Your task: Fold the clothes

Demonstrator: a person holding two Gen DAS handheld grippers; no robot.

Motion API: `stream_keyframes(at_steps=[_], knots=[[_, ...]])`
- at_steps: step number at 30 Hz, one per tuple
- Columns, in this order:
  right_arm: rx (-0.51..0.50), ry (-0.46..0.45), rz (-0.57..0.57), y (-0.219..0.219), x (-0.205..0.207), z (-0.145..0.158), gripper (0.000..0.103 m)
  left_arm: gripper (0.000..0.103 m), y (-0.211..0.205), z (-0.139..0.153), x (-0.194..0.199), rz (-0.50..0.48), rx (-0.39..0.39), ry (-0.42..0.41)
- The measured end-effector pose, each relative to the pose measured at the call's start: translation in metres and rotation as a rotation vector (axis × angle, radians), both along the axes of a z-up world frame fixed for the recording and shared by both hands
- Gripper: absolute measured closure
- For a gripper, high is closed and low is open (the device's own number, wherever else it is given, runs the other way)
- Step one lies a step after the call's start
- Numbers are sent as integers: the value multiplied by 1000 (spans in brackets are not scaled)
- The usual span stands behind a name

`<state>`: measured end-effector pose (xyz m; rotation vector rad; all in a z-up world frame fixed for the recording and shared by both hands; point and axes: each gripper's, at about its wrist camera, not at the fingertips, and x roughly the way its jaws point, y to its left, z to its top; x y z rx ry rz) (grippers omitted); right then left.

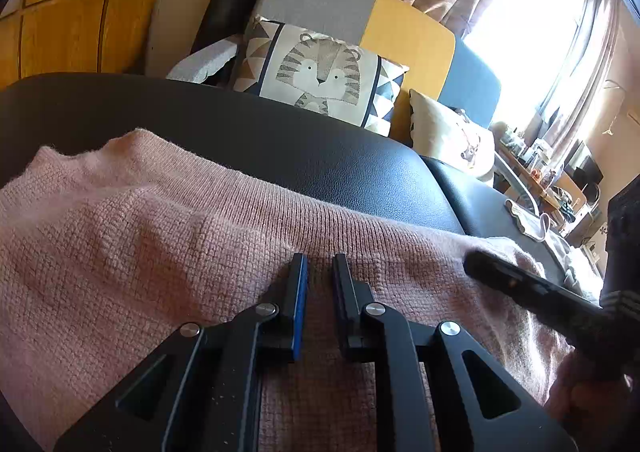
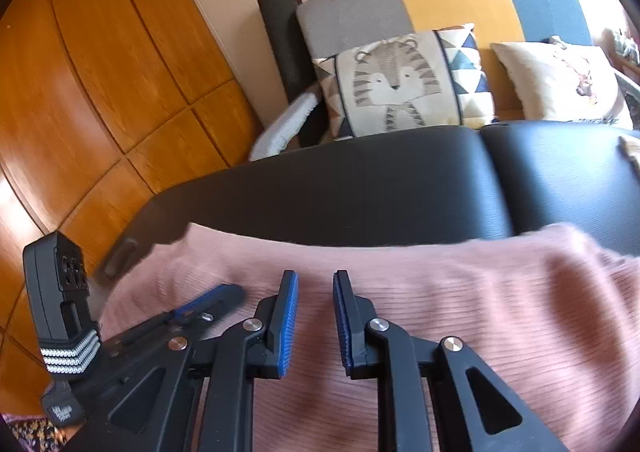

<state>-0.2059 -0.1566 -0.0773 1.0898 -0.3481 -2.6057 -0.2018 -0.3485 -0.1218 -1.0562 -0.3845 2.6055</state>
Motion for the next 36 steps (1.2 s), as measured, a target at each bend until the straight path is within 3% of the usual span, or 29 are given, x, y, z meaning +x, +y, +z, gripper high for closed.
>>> stream_keyframes(at_steps=[3, 6, 7, 9, 11, 13, 18, 21, 23, 26, 29, 32, 33, 36], knots=[[118, -18, -18, 22, 1, -4, 98, 89, -6, 5, 12, 1, -3, 5], [244, 2, -99, 48, 7, -4, 95, 89, -5, 6, 11, 2, -12, 8], [245, -14, -135, 62, 8, -9, 82, 89, -6, 5, 11, 2, -10, 8], [205, -54, -230, 90, 11, -17, 89, 89, -6, 5, 10, 2, -5, 8], [100, -68, -298, 119, 17, -24, 98, 89, -5, 4, 10, 3, -11, 10], [20, -80, -348, 141, 21, -29, 100, 89, -2, 4, 10, 5, -29, 14], [57, -86, -317, 137, 18, -20, 98, 89, -5, 5, 10, 3, -36, 18], [32, 0, -305, 129, 27, 2, 89, 89, -2, 6, 11, 5, -44, 21], [45, 58, -219, 110, 29, 16, 88, 89, -1, 7, 12, 6, -49, 22], [115, -2, -70, 77, 5, 9, 88, 89, -1, 7, 12, 7, -47, 22], [164, -94, -34, 66, -23, -15, 88, 89, -1, 6, 11, 7, -41, 22], [178, -130, -107, 81, -32, -31, 92, 89, -2, 5, 11, 6, -31, 21], [152, -128, -156, 93, -30, -33, 103, 89, -3, 5, 11, 5, -27, 20], [103, -120, -307, 124, -20, -39, 103, 89, -3, 5, 11, 4, -24, 20]])
